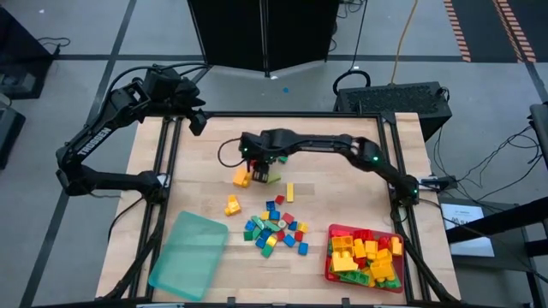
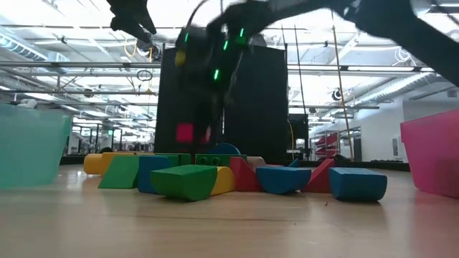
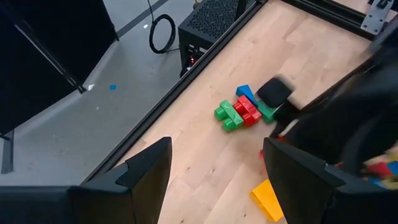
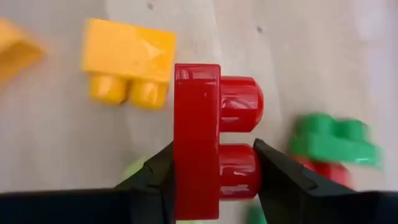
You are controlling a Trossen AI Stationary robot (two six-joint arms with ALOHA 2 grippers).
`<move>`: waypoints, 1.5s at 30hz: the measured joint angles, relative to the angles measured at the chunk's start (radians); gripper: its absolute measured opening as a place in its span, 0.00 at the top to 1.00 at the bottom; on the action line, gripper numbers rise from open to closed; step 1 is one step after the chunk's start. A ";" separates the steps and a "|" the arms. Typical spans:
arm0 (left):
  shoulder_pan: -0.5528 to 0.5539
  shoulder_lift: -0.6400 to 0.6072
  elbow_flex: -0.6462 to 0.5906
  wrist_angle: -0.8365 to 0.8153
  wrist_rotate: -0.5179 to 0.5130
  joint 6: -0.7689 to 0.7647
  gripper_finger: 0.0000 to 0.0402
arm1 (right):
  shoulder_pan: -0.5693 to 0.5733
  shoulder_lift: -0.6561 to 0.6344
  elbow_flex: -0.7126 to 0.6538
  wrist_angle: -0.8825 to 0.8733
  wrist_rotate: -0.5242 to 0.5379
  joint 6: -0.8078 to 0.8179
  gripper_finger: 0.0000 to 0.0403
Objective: Sort blocks by size
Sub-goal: Put the 2-stud red game piece into the pink bin
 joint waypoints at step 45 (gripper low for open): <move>0.000 0.000 0.000 0.008 0.006 0.026 0.36 | 1.067 -0.797 -0.930 -0.111 -0.338 1.906 0.63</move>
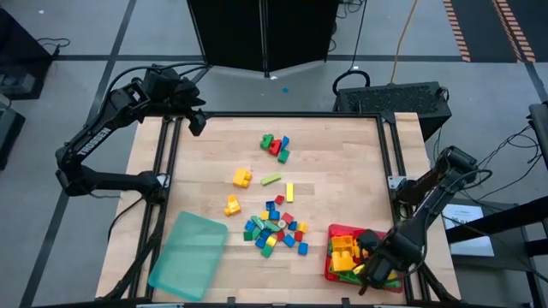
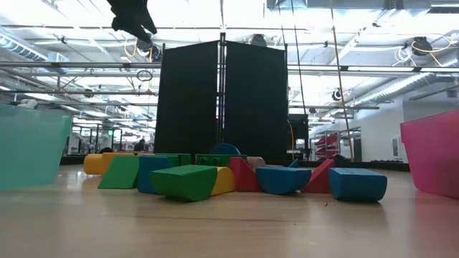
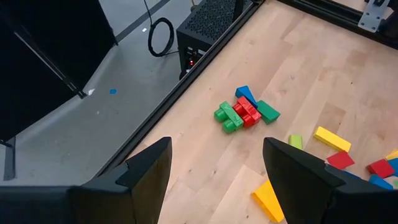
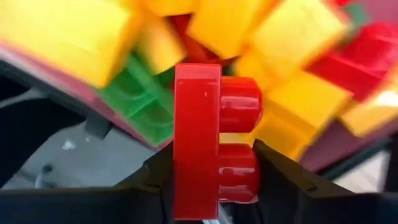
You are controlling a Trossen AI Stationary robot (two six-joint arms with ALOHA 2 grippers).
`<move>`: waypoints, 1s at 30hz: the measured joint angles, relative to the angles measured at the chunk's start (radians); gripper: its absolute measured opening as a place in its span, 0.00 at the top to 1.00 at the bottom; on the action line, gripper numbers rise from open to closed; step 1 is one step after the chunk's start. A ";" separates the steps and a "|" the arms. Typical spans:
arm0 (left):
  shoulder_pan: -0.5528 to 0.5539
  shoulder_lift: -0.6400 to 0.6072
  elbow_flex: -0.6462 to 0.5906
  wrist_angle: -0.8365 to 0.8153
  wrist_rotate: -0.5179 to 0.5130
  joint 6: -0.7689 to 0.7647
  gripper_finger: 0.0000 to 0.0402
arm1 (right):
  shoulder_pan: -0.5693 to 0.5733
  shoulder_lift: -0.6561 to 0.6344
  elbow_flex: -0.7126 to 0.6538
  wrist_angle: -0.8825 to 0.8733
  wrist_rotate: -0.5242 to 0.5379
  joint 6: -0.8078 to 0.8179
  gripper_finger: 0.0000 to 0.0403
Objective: Sort blocks by size
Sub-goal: Put the 2-stud red game piece into the pink bin, then put the blue block into the pink bin
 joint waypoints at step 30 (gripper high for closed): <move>0.000 0.001 0.000 0.017 -0.001 0.001 0.36 | -0.874 -0.089 0.050 0.306 0.535 -0.972 0.23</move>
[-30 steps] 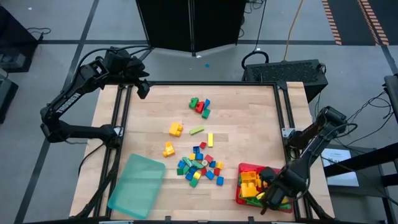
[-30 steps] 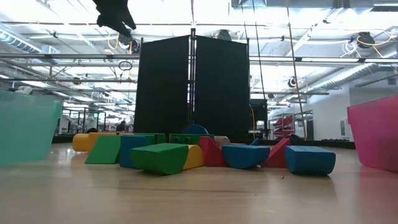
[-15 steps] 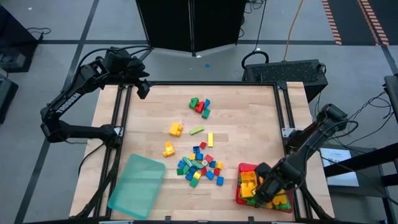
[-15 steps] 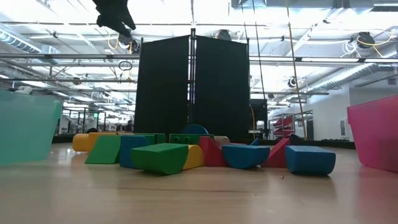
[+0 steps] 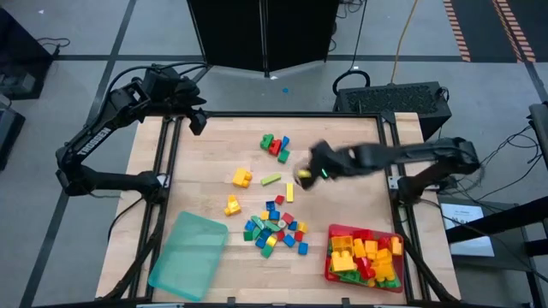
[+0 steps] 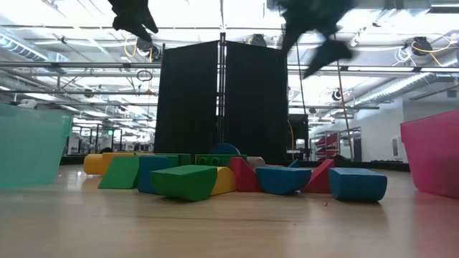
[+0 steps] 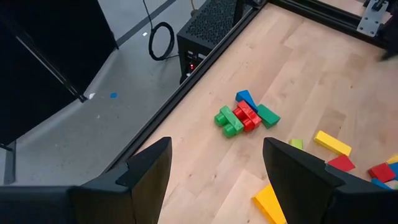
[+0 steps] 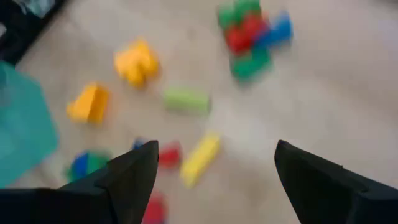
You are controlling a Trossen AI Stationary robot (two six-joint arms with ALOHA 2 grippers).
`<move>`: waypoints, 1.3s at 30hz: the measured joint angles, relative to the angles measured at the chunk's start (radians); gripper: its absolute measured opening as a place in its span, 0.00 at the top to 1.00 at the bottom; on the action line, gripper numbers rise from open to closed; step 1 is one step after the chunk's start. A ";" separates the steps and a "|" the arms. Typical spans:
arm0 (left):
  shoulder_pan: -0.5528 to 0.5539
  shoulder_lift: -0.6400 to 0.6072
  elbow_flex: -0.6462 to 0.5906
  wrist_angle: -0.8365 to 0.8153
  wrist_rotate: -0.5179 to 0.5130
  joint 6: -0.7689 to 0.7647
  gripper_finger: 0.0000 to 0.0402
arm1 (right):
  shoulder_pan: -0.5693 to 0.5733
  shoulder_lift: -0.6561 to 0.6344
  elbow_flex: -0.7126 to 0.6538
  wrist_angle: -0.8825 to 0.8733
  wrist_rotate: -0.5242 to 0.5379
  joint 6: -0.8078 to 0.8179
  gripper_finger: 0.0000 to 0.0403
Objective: Sort blocks by size
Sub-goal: Put the blue block into the pink bin
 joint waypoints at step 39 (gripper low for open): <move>0.000 0.001 0.000 -0.005 -0.002 -0.009 0.36 | -0.460 0.890 0.808 -0.339 -0.133 -0.025 0.24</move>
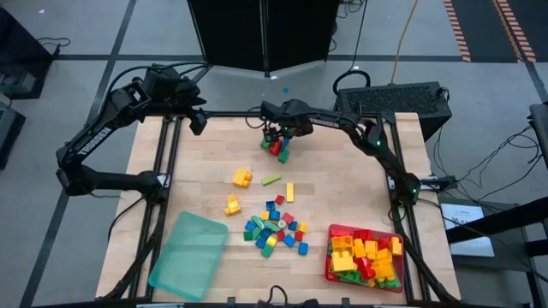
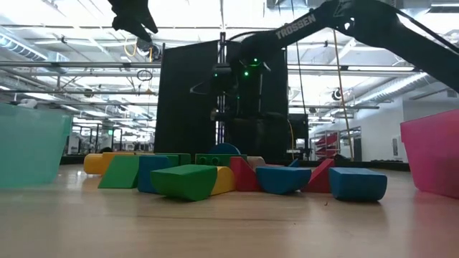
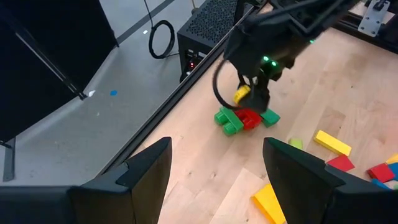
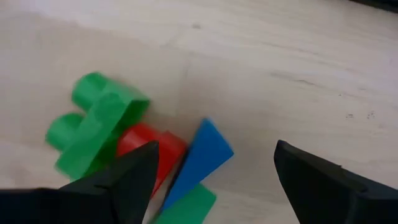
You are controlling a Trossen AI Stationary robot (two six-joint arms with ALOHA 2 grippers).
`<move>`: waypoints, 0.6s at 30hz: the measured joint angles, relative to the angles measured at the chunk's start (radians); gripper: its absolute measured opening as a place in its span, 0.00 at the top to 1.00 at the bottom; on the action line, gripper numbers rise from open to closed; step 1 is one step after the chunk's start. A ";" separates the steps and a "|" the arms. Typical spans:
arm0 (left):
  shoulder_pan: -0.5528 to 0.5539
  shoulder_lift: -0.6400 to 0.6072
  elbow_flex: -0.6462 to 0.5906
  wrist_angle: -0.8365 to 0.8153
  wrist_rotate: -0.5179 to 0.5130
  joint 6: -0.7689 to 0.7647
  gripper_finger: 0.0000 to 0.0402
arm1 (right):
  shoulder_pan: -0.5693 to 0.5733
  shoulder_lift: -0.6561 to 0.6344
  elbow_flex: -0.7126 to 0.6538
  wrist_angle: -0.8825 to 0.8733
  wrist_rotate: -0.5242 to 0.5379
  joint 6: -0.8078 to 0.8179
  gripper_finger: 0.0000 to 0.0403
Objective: Sort blocks by size
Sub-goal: Put the blue block into the pink bin
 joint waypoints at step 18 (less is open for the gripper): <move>0.000 0.000 0.000 0.000 0.000 0.005 0.36 | -0.018 0.070 -0.002 0.031 -0.124 0.088 0.27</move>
